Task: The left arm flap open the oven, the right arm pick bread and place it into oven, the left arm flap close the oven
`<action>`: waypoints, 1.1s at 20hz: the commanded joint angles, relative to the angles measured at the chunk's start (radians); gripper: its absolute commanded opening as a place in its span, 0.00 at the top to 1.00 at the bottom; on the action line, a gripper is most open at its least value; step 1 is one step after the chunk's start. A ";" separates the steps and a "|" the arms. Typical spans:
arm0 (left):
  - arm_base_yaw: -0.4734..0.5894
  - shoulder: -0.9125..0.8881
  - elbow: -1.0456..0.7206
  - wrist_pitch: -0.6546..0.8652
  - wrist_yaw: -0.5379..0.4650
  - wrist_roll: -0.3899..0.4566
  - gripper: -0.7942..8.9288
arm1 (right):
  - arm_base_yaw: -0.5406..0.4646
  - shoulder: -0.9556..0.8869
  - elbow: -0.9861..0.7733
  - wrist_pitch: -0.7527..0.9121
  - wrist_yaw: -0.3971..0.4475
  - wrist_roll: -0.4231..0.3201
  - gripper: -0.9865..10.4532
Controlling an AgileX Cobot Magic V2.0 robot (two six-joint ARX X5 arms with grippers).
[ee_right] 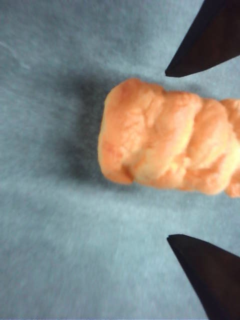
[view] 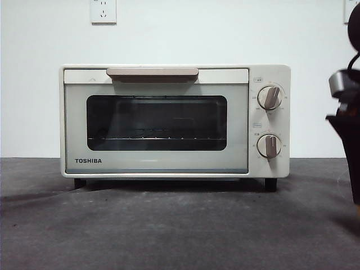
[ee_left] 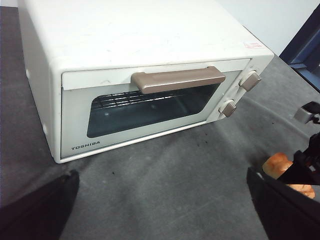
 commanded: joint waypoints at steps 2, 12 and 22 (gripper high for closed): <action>-0.004 0.005 0.022 0.008 -0.002 0.005 0.34 | 0.006 0.069 0.004 0.010 0.004 0.010 0.50; -0.004 0.005 0.022 0.009 -0.006 0.006 0.34 | 0.006 0.071 0.036 -0.011 -0.009 0.003 0.83; -0.027 0.142 0.125 -0.048 -0.005 0.034 0.91 | 0.006 -0.381 0.078 -0.050 -0.306 0.029 0.83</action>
